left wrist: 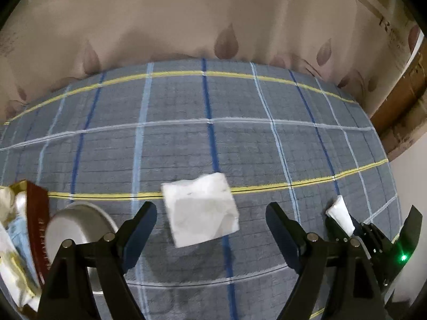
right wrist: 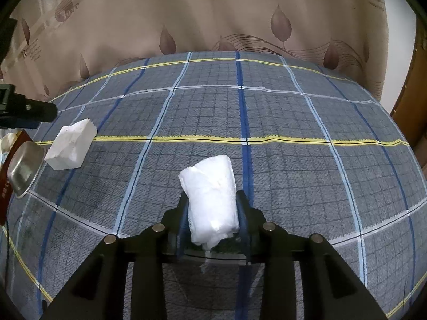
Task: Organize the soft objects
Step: 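Grasp the white tissue square with the left gripper while the right gripper holds the cotton wad, then carry the tissue square into the gold tray and open the left gripper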
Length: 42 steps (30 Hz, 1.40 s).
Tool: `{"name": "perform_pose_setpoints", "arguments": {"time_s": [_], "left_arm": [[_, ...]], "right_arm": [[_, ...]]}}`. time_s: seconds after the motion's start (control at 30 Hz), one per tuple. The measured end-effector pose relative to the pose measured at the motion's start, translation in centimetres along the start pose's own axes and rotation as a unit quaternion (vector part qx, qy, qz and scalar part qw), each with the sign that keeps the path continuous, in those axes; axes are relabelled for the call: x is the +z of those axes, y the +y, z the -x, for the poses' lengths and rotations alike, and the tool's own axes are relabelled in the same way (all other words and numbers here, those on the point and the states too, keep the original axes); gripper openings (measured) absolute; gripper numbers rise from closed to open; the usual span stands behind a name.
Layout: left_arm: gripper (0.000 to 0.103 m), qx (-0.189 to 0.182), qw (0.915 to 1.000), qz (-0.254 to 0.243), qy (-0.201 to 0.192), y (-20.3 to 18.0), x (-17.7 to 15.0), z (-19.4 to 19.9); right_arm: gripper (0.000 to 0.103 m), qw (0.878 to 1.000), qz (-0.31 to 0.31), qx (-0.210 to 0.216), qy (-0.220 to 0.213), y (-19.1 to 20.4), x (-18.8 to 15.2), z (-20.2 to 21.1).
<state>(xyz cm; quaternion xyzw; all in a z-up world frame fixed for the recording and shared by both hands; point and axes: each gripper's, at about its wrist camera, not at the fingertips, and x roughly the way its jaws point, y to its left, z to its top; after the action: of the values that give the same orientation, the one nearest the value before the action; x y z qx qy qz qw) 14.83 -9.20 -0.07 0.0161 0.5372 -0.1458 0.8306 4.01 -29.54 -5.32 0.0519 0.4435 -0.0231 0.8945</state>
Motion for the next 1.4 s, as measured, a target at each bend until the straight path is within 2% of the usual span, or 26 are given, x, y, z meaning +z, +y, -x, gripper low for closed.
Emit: {"name": "perform_pose_setpoints", "arguments": {"time_s": [0.13,0.23,0.4,0.5,0.63,0.83,1.13,1.17,1.23,1.27,1.4], "left_arm": [[0.086,0.013,0.9998,0.008,0.016,0.3,0.5,-1.3],[0.086,0.005,0.9988,0.028,0.038,0.9,0.9,-2.5],[0.086,0.026,0.9981,0.037,0.042,0.9,1.2,-3.7],[0.086,0.026,0.9973,0.046,0.052,0.9,1.2,-4.8],[0.087,0.046,0.9972,0.028,0.052,0.1,1.1,-5.5],[0.087,0.061,0.9949,0.045,0.067,1.2,0.9,-7.2],[0.087,0.052,0.9920,0.078,0.084,1.7,0.8,-7.8],[0.086,0.056,0.9918,0.077,0.084,1.7,0.8,-7.7],[0.074,0.055,0.9927,0.073,0.079,1.7,0.6,-7.5],[0.072,0.048,0.9936,0.070,0.075,1.6,0.6,-7.4],[0.070,0.049,0.9950,0.056,0.067,1.2,0.2,-7.0]], "right_arm": [[0.035,1.000,0.004,0.000,0.001,0.1,0.0,0.0],[0.036,1.000,0.008,-0.002,0.001,0.3,-0.1,-0.1],[0.036,1.000,0.006,0.001,0.000,0.2,-0.1,-0.1],[0.036,1.000,0.006,0.001,0.000,0.2,-0.1,-0.1],[0.037,1.000,0.005,0.004,0.001,0.2,-0.1,-0.1],[0.040,1.000,0.008,0.006,0.001,0.4,-0.1,-0.1],[0.041,1.000,0.008,0.006,0.001,0.4,-0.2,-0.1],[0.041,1.000,0.008,0.006,0.001,0.4,-0.2,-0.1],[0.041,1.000,0.008,0.006,0.001,0.4,-0.2,-0.1],[0.041,1.000,0.009,0.006,0.001,0.4,-0.2,-0.1],[0.041,1.000,0.011,0.004,0.001,0.4,-0.2,-0.1]]}}
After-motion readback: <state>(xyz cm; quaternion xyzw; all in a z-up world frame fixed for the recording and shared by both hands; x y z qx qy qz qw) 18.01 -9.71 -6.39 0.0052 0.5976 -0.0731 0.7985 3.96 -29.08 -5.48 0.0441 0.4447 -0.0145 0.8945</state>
